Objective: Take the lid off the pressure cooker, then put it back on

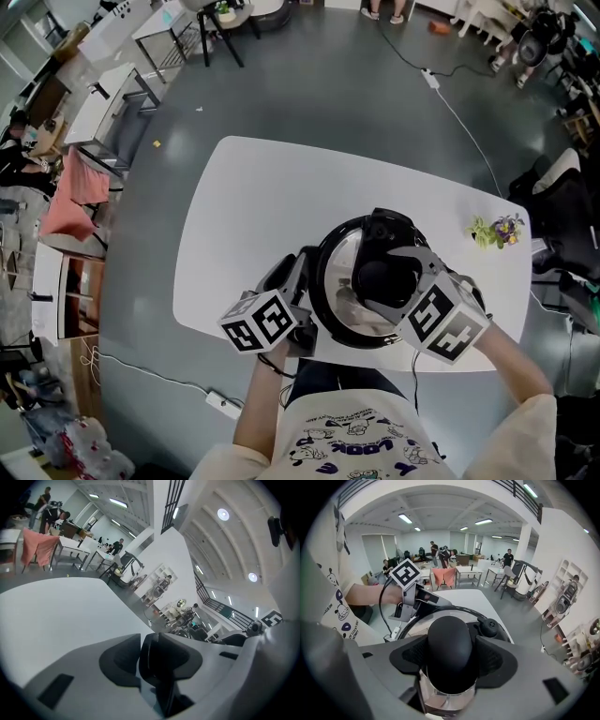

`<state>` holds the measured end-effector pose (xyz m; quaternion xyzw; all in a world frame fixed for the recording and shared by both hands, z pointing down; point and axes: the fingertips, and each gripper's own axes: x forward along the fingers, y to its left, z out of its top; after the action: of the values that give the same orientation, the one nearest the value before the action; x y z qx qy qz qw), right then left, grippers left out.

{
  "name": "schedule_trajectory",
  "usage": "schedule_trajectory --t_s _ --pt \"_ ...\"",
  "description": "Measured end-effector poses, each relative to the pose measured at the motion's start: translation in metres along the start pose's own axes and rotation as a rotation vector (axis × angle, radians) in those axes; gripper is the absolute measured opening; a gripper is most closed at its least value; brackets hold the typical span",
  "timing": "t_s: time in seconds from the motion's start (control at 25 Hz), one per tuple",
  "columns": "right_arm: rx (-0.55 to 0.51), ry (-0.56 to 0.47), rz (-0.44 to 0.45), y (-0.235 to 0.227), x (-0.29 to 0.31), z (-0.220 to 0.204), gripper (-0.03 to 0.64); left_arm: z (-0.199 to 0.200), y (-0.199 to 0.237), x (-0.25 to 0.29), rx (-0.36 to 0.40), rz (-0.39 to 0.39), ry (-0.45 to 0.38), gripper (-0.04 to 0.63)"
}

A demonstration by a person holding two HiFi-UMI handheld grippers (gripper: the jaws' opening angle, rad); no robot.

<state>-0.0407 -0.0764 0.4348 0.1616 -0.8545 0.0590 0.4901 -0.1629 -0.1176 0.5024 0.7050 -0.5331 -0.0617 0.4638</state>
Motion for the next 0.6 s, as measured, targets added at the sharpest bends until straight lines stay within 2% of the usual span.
schedule_trajectory --t_s 0.24,0.48,0.6 --pt "0.019 0.085 0.043 -0.005 0.006 -0.006 0.318 -0.001 0.0 0.007 0.011 0.013 -0.013 0.129" --pt "0.041 0.213 0.136 -0.002 0.011 -0.01 0.313 0.001 0.002 0.007 0.029 0.021 -0.009 0.129" --pt "0.039 0.243 0.142 -0.001 0.012 -0.011 0.31 0.001 0.002 0.008 0.035 0.025 -0.011 0.129"
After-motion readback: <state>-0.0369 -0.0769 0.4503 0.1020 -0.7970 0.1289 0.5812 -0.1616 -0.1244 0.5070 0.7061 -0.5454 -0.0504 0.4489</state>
